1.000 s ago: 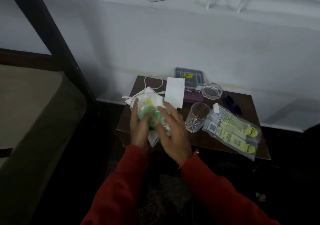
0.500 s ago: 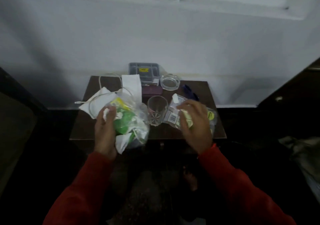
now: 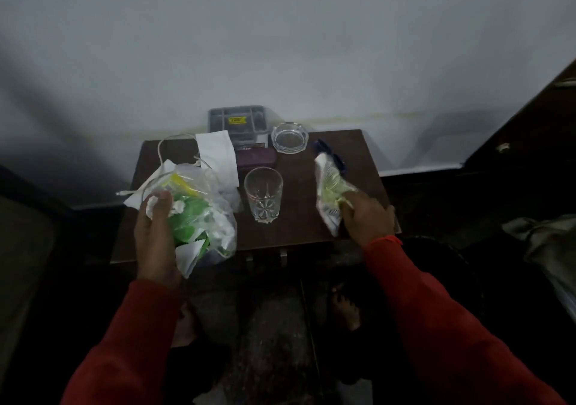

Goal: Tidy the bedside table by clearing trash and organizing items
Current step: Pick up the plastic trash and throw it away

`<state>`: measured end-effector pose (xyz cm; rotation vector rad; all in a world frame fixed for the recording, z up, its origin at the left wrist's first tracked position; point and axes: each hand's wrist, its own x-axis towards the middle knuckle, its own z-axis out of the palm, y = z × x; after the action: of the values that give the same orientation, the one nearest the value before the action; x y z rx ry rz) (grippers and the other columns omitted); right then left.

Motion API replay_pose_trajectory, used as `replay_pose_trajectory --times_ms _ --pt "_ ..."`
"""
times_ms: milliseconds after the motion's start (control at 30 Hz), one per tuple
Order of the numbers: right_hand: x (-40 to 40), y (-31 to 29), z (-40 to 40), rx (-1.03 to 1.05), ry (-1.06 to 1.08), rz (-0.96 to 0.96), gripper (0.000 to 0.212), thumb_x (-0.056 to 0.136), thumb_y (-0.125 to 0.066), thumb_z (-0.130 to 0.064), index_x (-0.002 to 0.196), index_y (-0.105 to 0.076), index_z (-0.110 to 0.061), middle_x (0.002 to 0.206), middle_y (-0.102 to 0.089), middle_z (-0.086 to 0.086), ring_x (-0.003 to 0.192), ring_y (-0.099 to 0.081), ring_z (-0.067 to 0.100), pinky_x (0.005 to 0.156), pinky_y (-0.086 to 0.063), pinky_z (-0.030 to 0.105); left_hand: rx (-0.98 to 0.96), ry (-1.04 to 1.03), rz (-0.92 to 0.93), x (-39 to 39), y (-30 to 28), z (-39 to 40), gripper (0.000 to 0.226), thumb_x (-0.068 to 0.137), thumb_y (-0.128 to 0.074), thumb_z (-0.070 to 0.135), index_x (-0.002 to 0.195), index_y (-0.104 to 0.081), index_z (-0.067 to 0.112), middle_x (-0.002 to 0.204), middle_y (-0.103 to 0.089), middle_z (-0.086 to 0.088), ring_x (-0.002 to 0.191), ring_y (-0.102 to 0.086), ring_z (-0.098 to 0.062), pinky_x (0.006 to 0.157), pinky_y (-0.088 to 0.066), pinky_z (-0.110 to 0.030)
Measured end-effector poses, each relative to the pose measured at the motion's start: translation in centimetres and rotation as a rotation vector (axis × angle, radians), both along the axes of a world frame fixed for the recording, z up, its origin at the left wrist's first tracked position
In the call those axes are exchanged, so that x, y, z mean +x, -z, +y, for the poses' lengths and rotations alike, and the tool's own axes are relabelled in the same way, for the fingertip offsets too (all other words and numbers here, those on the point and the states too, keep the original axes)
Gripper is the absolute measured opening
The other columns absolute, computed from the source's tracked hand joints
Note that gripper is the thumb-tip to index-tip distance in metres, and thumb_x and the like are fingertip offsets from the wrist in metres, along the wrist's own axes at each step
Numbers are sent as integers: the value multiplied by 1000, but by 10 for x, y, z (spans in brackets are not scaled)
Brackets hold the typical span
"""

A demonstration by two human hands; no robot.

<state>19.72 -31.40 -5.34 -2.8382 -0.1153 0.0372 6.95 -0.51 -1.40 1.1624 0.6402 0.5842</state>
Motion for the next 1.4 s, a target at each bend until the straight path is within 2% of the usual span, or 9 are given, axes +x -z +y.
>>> replay_pose_trajectory --times_ms 200,300,433,567,667,833,1000,1200,1400 --pt "-29 -62 -15 1363 292 155 29 90 -63 3 117 -66 -10 99 -75 2 93 -70 19 77 -60 31 259 -240 -58 -12 -15 -3 21 105 -53 23 121 -56 11 109 -61 0 93 -63 1 87 -52 -20" --pt "-71 -90 -5 1593 333 334 20 89 -65 3 98 -71 -13 80 -77 -7 89 -71 16 82 -61 35 469 -259 -54 -25 -24 -28 35 105 -50 26 130 -52 2 121 -56 -8 109 -57 -11 98 -46 -25" --pt "-111 -118 18 1106 -208 35 35 91 -63 -7 122 -59 -22 107 -73 -16 101 -66 -6 88 -51 16 574 -35 -112 -31 -42 -105 39 105 -49 14 143 -46 8 138 -55 1 124 -53 9 105 -41 -14" --pt "-117 -120 20 406 -458 -184 58 94 -44 -34 149 -30 -47 131 -45 1 120 -49 22 91 -53 42 343 217 -173 -19 -68 -168 48 101 -53 -7 144 -45 14 142 -58 -6 121 -62 -4 96 -51 -21" --pt "-114 -129 -3 353 -404 -181 63 86 -37 -56 149 -31 -50 152 -28 7 143 -25 31 99 -49 55 -14 297 -72 -10 -101 -206 38 110 -37 36 131 -64 17 132 -68 -19 96 -74 -16 78 -62 -24" --pt "-86 -133 -66 327 -319 -33 75 77 -33 -69 149 -22 -52 165 -6 3 154 -6 27 111 -38 59 -64 573 -21 17 -100 -255 73 89 -48 78 145 -54 31 144 -63 -4 134 -58 -25 115 -42 -52" --pt "-56 -107 -145 430 -241 92 98 70 -52 -70 154 -21 -32 161 -19 12 152 -16 29 121 -27 48 2 753 52 46 -88 -324 39 91 -64 38 129 -60 34 126 -71 -1 117 -68 -21 103 -54 -43" --pt "-49 -40 -229 324 9 187 88 66 -55 -60 149 -35 -36 131 -54 15 118 -58 37 97 -49 50 -93 957 391 85 -24 -404 71 74 -62 52 133 -62 13 118 -71 -17 103 -70 -31 95 -57 -49" --pt "-49 63 -257 104 194 402 60 88 -62 -29 143 -40 -41 136 -43 13 120 -52 45 96 -45 51 417 1188 698 81 36 -398 67 105 -33 57 161 -19 22 161 -37 -13 144 -41 -34 108 -33 -33"
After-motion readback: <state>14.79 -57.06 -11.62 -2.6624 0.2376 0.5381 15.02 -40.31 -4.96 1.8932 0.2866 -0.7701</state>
